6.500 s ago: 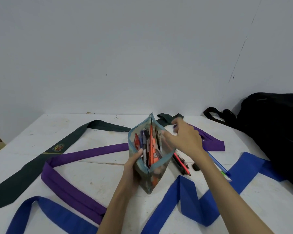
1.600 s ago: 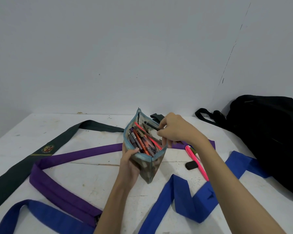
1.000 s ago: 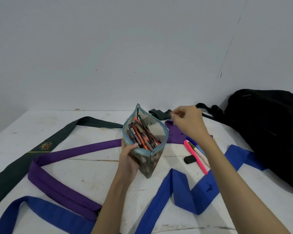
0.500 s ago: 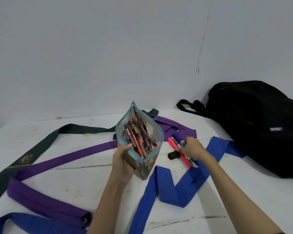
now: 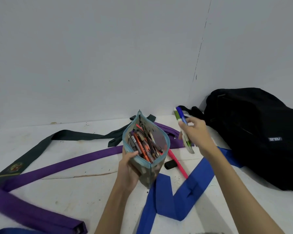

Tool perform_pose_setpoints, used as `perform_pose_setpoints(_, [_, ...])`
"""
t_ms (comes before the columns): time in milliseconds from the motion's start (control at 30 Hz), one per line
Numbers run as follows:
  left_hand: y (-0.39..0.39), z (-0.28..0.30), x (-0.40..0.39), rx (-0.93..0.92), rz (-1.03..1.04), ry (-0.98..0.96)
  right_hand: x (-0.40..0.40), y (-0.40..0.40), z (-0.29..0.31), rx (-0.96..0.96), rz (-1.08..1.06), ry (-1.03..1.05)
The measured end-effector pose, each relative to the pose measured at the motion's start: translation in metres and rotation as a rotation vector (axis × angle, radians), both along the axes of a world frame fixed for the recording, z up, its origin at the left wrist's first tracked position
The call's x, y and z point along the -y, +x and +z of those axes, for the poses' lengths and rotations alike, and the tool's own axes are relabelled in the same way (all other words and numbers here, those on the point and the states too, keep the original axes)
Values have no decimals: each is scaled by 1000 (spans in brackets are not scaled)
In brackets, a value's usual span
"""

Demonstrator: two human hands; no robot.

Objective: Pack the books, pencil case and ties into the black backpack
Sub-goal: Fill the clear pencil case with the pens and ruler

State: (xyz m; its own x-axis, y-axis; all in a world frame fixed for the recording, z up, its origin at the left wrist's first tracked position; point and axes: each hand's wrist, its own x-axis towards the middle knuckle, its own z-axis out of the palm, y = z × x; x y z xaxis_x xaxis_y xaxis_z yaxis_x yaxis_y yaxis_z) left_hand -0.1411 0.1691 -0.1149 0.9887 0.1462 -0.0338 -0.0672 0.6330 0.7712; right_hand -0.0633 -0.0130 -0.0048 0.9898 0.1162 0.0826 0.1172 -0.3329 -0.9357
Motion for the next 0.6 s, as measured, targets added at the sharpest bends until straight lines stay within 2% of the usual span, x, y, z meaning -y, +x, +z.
perform_pose_setpoints(67, [1, -1, 0, 4, -1, 10, -6, -10, 27, -29, 139, 46])
perform_pose_setpoints(100, [1, -2, 0, 0, -2, 13, -10, -14, 37, -50, 225, -13])
perform_pose_setpoints(200, [1, -3, 0, -19, 1, 7, -30, -20, 42, -36, 405, -392])
perform_pose_setpoints(267, [0, -4, 0, -12, 6, -7, -48, -18, 33, 41, 383, -589])
perform_pose_setpoints(467, [0, -5, 0, -8, 17, -43, -80, -9, 15, 153, 265, -591])
perform_pose_setpoints(600, [1, -6, -1, -18, 3, -67, -77, -11, 14, 158, 259, -549])
